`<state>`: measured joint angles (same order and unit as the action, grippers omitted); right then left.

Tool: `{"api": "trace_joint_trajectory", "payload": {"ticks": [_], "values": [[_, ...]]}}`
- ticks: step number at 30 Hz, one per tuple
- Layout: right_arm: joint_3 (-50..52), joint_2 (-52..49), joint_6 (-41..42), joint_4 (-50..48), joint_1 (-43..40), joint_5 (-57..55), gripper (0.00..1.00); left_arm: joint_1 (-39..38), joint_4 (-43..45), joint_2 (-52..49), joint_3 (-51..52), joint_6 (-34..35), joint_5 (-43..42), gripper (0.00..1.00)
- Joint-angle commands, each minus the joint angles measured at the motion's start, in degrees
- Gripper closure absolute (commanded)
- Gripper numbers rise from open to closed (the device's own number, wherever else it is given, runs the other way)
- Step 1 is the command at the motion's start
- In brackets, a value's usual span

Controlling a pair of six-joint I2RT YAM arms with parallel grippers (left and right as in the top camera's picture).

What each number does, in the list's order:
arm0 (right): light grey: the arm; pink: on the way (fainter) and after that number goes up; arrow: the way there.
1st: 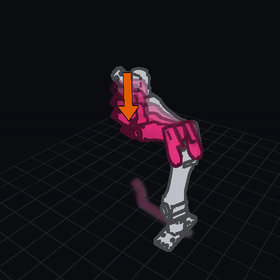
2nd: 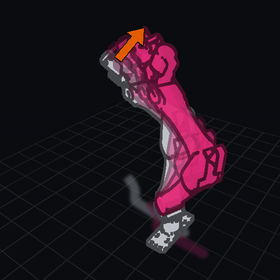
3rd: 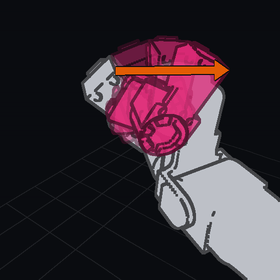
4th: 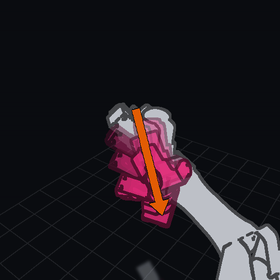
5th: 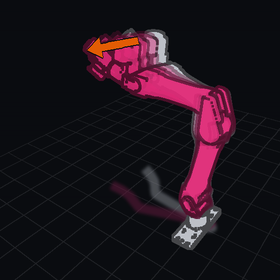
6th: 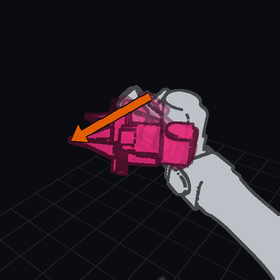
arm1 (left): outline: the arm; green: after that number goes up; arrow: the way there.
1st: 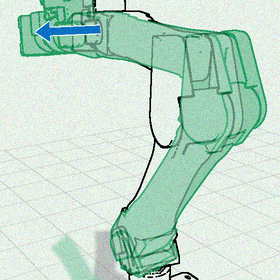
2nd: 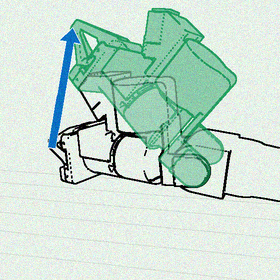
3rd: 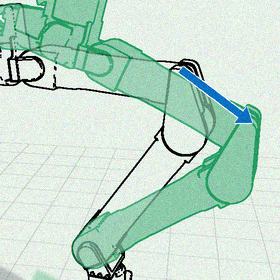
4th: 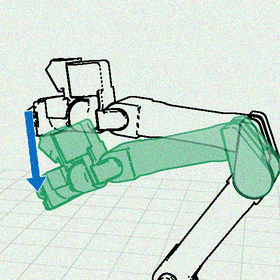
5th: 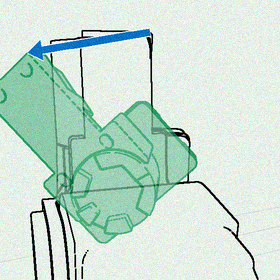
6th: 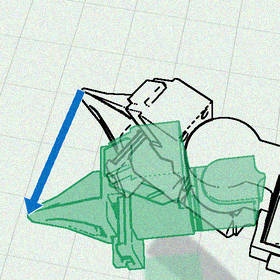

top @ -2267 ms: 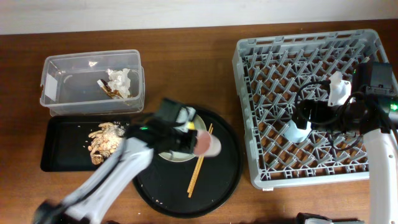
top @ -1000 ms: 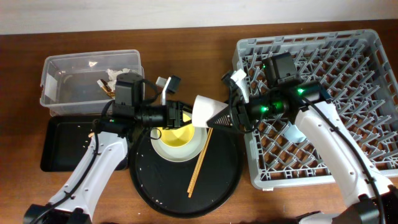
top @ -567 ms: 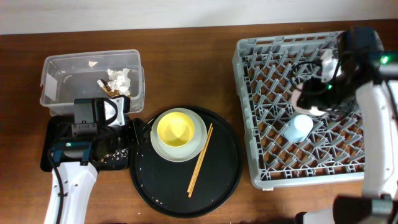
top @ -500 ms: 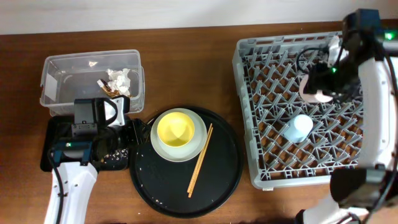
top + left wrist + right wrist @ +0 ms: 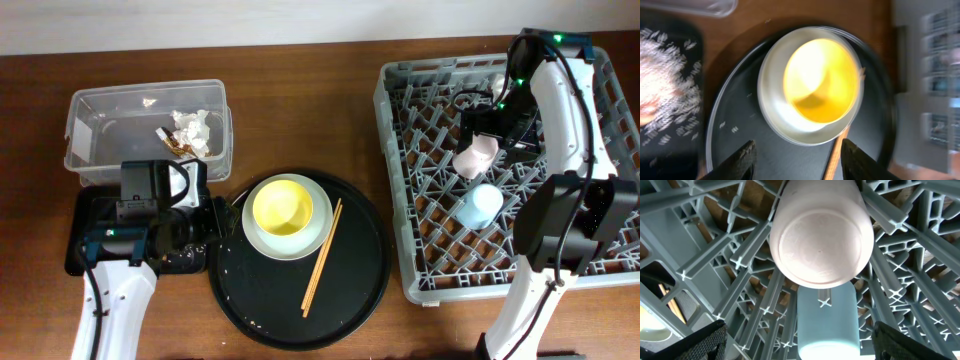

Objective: Sort waste into correct bins and load items into the dishwasher rack
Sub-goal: 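Pass the pink cup from left gripper to right, place it in rack, then grasp the yellow bowl with right gripper and place it in the rack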

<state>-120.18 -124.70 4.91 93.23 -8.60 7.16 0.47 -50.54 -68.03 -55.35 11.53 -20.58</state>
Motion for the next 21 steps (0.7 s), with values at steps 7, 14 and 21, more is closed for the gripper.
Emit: {"api": "trace_joint_trajectory", "payload": {"ticks": [7,14,21], "values": [[-0.61,17.79,-6.67,1.77,18.62,10.25,0.10,5.77,-9.66,0.55,0.02,5.57,21.05,0.22],[4.35,10.78,6.69,-12.96,42.93,5.68,0.10,15.82,-11.26,0.55,0.00,5.55,23.93,0.04],[5.77,-8.24,15.17,-15.21,46.88,3.15,0.41,17.07,-11.65,0.55,0.02,5.57,23.78,0.03]]}}
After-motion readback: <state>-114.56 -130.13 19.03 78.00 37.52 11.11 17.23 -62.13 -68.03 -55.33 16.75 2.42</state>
